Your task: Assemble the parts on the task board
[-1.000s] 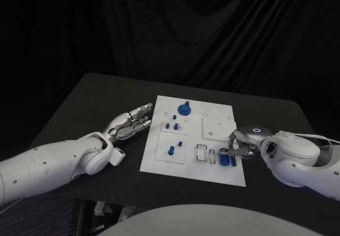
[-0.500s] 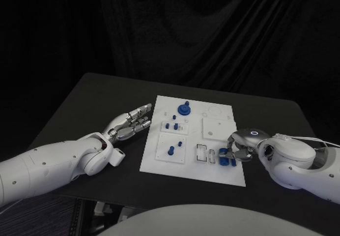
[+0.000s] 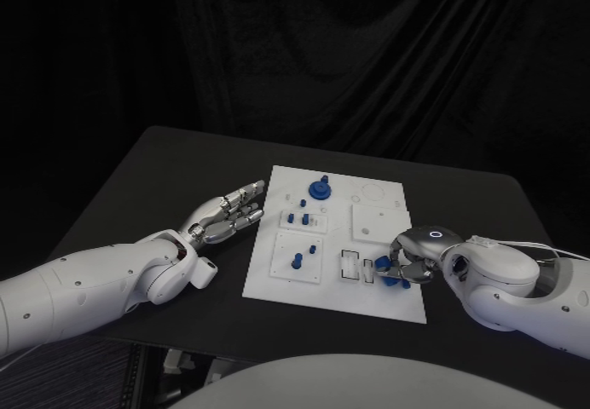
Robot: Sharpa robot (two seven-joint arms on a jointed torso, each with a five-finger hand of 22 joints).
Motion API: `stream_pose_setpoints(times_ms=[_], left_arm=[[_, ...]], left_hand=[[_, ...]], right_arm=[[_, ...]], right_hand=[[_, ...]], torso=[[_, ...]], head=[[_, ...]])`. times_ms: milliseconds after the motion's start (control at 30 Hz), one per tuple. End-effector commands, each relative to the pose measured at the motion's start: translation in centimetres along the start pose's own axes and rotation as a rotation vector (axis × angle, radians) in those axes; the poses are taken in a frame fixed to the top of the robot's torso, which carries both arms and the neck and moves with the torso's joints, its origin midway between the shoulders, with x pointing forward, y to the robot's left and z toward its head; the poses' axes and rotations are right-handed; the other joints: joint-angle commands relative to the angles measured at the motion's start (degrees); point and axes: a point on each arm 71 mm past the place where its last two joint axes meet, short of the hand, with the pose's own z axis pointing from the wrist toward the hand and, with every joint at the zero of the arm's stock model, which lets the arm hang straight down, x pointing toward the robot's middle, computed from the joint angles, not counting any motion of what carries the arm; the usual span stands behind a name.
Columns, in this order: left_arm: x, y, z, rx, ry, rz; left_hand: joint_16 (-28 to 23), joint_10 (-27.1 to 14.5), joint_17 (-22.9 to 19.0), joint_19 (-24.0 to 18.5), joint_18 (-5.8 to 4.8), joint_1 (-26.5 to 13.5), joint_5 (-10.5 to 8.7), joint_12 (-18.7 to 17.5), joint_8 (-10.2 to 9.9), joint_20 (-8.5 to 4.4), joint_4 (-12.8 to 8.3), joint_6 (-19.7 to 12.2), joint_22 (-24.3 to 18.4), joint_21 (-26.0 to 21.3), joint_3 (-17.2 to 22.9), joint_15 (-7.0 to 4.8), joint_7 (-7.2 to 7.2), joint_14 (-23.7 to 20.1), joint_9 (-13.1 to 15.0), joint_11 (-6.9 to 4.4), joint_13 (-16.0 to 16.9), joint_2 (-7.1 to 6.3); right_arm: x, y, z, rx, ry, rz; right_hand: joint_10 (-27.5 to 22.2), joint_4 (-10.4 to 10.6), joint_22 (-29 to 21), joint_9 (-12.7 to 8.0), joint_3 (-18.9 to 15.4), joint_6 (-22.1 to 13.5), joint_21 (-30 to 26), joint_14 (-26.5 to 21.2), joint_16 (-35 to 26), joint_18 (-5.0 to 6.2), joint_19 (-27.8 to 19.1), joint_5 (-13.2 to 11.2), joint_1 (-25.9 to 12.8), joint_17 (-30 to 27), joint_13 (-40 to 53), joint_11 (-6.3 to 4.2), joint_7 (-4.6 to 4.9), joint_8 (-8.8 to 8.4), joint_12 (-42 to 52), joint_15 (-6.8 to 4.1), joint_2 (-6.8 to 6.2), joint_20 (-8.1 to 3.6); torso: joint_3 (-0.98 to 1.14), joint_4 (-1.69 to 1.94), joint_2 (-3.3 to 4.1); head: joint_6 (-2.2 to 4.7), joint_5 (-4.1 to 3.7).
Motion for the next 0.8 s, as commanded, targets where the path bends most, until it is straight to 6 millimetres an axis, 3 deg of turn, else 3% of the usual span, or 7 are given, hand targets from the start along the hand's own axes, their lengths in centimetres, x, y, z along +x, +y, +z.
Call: stream_pose_setpoints(times_ms=[33,300,367,467,600,700,800], left_arm=[[0.22,-0.49,0.02,0.073,0.011,-0.016],[0.34,-0.4,0.05,0.07,0.014,-0.02],[0.35,-0.38,0.03,0.07,0.014,-0.02],[0.38,-0.36,0.02,0.069,0.015,-0.021],[0.4,-0.35,-0.01,0.068,0.015,-0.022],[0.41,-0.34,-0.01,0.068,0.016,-0.022],[0.42,-0.33,-0.02,0.068,0.016,-0.022]], left_hand=[[-0.12,0.05,-0.03,-0.11,0.89,-0.23,0.39,0.15,0.25,0.43,0.0,0.28,0.03,-0.18,0.15,0.28,0.19,0.02,0.06,0.48,0.05,0.48],[-0.12,0.04,-0.03,-0.11,0.89,-0.25,0.41,0.14,0.25,0.44,0.0,0.31,0.02,-0.18,0.13,0.3,0.22,0.02,0.07,0.51,0.05,0.45],[-0.12,0.04,-0.03,-0.11,0.88,-0.26,0.42,0.14,0.25,0.44,0.0,0.33,0.02,-0.18,0.12,0.31,0.23,0.02,0.07,0.51,0.05,0.45],[-0.12,0.04,-0.03,-0.11,0.88,-0.26,0.42,0.14,0.25,0.44,0.0,0.33,0.02,-0.18,0.12,0.31,0.23,0.02,0.07,0.51,0.05,0.45],[-0.12,0.05,-0.03,-0.11,0.88,-0.27,0.42,0.16,0.29,0.44,0.0,0.53,0.02,-0.18,0.11,0.33,0.27,0.02,0.1,0.54,0.05,0.44],[-0.12,0.05,-0.03,-0.11,0.88,-0.27,0.42,0.16,0.29,0.44,0.0,0.53,0.02,-0.18,0.11,0.33,0.27,0.02,0.1,0.54,0.05,0.44],[-0.12,0.03,-0.03,-0.11,0.87,-0.31,0.37,0.14,0.33,0.45,0.01,0.76,0.01,-0.18,0.1,0.38,0.39,0.03,0.13,0.6,0.05,0.44]], right_arm=[[0.22,-0.04,0.08,0.002,0.003,-0.014],[0.62,-0.16,0.37,0.014,0.043,-0.028],[0.72,-0.21,0.43,0.018,0.056,-0.021],[0.87,-0.28,0.52,0.022,0.076,-0.014],[0.98,-0.28,0.62,0.022,0.09,-0.008],[0.98,-0.24,0.66,0.019,0.089,0.008],[0.88,-0.15,0.7,0.01,0.075,0.03]], right_hand=[[6.06,-0.46,14.38,-0.04,0.04,-0.17,-0.28,5.41,-0.31,-0.35,5.03,0.56,0.44,12.15,15.1,-0.44,-0.06,-0.08,0.15,-0.44,-0.15,-0.35],[6.06,-0.46,14.29,-1.8,0.27,-1.39,-0.5,5.35,-0.46,-0.29,4.92,3.13,0.87,11.83,15.1,0.24,0.76,-3.36,0.15,0.08,-0.54,0.01],[6.06,-0.72,14.25,-2.5,0.54,-1.24,-0.59,5.33,-0.52,-0.27,4.87,5.02,1.29,11.7,15.1,0.44,0.97,-4.5,0.15,0.27,-0.65,0.2],[6.06,-1.54,14.24,-3.5,1.21,-0.8,-0.62,5.32,-0.54,-0.26,4.86,9.1,2.39,11.66,15.1,0.64,1.18,-6.04,0.15,0.46,-1.01,0.4],[6.06,-4.12,14.2,-4.71,3.3,-0.65,-0.73,5.28,-0.61,-0.22,4.8,16.7,5.38,11.5,15.1,0.83,1.4,-7.94,0.15,0.61,-1.58,0.58],[6.06,-5.12,14.21,-5.05,4.36,-0.17,-0.71,5.28,-0.61,-0.23,4.81,19.43,6.32,11.49,15.1,0.79,1.34,-8.38,0.15,0.59,-1.78,0.58],[6.06,-6.81,14.28,-4.92,6.27,1.19,-0.54,5.35,-0.47,-0.28,4.9,24.55,7.78,11.77,15.1,0.42,0.89,-8.15,0.15,0.32,-2.02,0.42]], torso=[[0.04,0.03,0.0],[0.0,0.02,0.0],[-0.02,0.0,-0.01],[-0.04,0.04,0.01],[-0.02,0.01,0.01],[-0.03,0.07,0.0],[-0.02,0.06,-0.01]], head=[[-0.01,-0.03],[-0.01,-0.05],[-0.01,-0.01],[-0.01,-0.03],[-0.01,0.04],[-0.01,0.08],[-0.01,0.15]])
